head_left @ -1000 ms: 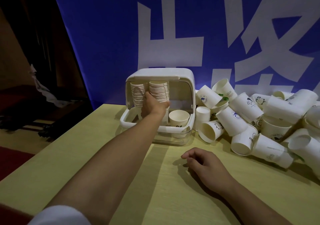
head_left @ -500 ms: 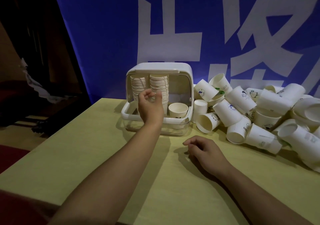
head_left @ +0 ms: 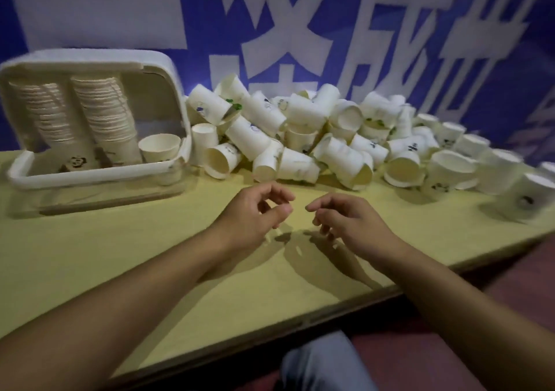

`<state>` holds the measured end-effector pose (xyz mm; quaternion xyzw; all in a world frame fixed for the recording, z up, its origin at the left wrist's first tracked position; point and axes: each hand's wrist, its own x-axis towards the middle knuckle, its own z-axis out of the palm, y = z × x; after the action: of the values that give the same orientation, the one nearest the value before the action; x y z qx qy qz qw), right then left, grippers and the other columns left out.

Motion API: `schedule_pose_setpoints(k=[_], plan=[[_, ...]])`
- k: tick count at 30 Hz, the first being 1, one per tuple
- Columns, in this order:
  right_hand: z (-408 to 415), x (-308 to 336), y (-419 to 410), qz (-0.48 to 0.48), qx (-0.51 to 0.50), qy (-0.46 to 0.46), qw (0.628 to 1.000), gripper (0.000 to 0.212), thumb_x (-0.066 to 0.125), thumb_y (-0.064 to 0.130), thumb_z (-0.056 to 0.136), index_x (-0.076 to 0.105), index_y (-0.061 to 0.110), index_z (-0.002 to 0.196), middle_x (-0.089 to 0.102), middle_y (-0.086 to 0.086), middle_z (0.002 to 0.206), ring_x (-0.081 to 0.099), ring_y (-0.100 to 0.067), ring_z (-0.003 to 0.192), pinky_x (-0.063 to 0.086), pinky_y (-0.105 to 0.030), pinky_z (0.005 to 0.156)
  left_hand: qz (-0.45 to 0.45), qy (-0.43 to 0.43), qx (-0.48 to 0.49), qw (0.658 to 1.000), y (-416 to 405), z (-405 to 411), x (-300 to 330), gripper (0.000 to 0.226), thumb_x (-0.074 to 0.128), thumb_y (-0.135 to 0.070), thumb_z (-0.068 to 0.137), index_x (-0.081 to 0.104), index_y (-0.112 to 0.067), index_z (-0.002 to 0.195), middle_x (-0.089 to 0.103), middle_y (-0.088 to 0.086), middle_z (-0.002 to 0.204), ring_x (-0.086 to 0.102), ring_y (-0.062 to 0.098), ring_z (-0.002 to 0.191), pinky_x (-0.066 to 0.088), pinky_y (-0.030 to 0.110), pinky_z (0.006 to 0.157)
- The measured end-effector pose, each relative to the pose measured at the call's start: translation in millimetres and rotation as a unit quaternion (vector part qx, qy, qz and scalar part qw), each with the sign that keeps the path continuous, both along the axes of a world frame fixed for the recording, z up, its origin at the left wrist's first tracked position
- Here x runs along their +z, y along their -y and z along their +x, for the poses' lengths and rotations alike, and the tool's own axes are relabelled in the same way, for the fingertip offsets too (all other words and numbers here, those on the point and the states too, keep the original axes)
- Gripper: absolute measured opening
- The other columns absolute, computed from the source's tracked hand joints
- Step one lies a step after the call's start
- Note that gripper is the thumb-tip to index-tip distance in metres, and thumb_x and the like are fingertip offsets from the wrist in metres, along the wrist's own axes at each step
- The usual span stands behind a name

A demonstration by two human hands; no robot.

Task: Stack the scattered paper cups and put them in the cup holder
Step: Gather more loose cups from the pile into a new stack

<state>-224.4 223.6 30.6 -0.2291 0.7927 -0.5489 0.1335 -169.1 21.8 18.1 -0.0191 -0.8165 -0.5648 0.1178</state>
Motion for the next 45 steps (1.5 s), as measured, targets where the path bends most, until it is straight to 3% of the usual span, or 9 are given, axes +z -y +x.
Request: schedule_pose_setpoints(k=[8,13,15,19,25,29,35,40,45], plan=[[-33.4,22.4,-119.7,0.063,-0.149,-0.114,0.980,0.021,0.056,0.014,0.097,0.072,0.027,0.096,0.070,0.004,0.082,0.064,-0.011,0.071,0.055,-0.033,0.065,-0.079,0.046,-0.150,0.984,-103.9,-69.1,11.9,0.010,0.068,-0.026,0.095,0.070,-0.033,0.103,0.069,-0.012,0.100,0.063,0.011,0.075,0.053,0.023,0.058],[-78.0,37.1,-179.9,0.147,-0.297,-0.230,0.915,0.013,0.063,0.019,0.095,0.068,0.029,0.101,0.069,0.008,0.096,0.062,-0.008,0.076,0.053,-0.024,0.066,-0.060,0.085,-0.222,0.969,-153.6,-109.7,14.4,0.013,0.069,-0.028,0.094,0.070,-0.038,0.102,0.070,-0.018,0.100,0.065,0.007,0.078,0.058,0.034,0.065],[-97.8,31.4,-190.1,0.150,-0.340,-0.221,0.902,0.027,0.069,0.020,0.092,0.062,0.027,0.117,0.064,0.006,0.108,0.060,-0.007,0.085,0.051,-0.022,0.073,-0.090,0.089,-0.246,0.961,-168.5,-125.3,18.4,0.013,0.068,-0.030,0.094,0.068,-0.039,0.103,0.070,-0.021,0.101,0.067,0.004,0.079,0.057,0.031,0.066],[-130.2,-7.4,-183.3,0.085,-0.414,-0.142,0.895,0.072,0.080,0.027,0.083,0.037,0.026,0.142,0.045,-0.002,0.139,0.046,-0.019,0.126,0.044,-0.040,0.106,-0.092,0.063,-0.229,0.967,-185.2,-151.3,22.7,0.012,0.068,-0.031,0.095,0.068,-0.038,0.103,0.071,-0.016,0.103,0.069,0.003,0.080,0.059,0.036,0.070],[-160.8,-36.9,-164.2,-0.011,-0.418,-0.101,0.903,0.095,0.084,0.028,0.077,0.022,0.031,0.150,0.049,-0.001,0.137,0.049,-0.022,0.126,0.047,-0.046,0.103,-0.029,0.072,-0.216,0.973,-177.0,-168.3,20.1,0.008,0.064,-0.032,0.098,0.069,-0.035,0.104,0.074,-0.009,0.105,0.070,0.004,0.077,0.053,0.027,0.068],[-162.6,-35.1,-159.8,-0.026,-0.393,-0.122,0.911,0.088,0.083,0.028,0.078,0.029,0.027,0.148,0.056,0.004,0.121,0.059,-0.017,0.111,0.052,-0.033,0.087,-0.008,0.063,-0.196,0.979,-169.2,-171.8,20.9,0.010,0.066,-0.025,0.097,0.069,-0.026,0.107,0.073,-0.003,0.107,0.069,0.005,0.073,0.051,0.024,0.065],[-119.7,-21.9,-155.6,-0.132,-0.336,-0.139,0.922,0.074,0.078,0.025,0.084,0.035,0.031,0.144,0.054,0.007,0.132,0.060,-0.015,0.115,0.060,-0.036,0.087,0.013,0.046,-0.192,0.980,-168.0,-168.3,26.4,0.014,0.067,-0.034,0.096,0.065,-0.034,0.110,0.068,-0.006,0.110,0.067,0.010,0.090,0.055,0.026,0.068],[-76.3,-20.7,-142.9,-0.144,-0.272,-0.160,0.938,0.077,0.075,0.041,0.075,0.039,0.032,0.142,0.053,0.010,0.132,0.063,-0.018,0.110,0.060,-0.037,0.083,0.032,0.054,-0.220,0.973,-173.6,-157.1,33.1,0.070,0.067,-0.066,0.082,0.045,-0.033,0.140,0.057,-0.009,0.129,0.061,0.013,0.114,0.062,0.038,0.084],[-61.5,-23.6,-146.2,-0.128,-0.230,-0.105,0.959,0.072,0.075,0.031,0.087,0.037,0.029,0.149,0.056,0.002,0.131,0.067,-0.014,0.105,0.059,-0.029,0.075,0.028,0.031,-0.241,0.970,-184.0,-144.4,22.7,0.081,0.061,-0.076,0.077,0.031,-0.046,0.146,0.053,-0.003,0.138,0.060,0.016,0.118,0.058,0.039,0.094]])
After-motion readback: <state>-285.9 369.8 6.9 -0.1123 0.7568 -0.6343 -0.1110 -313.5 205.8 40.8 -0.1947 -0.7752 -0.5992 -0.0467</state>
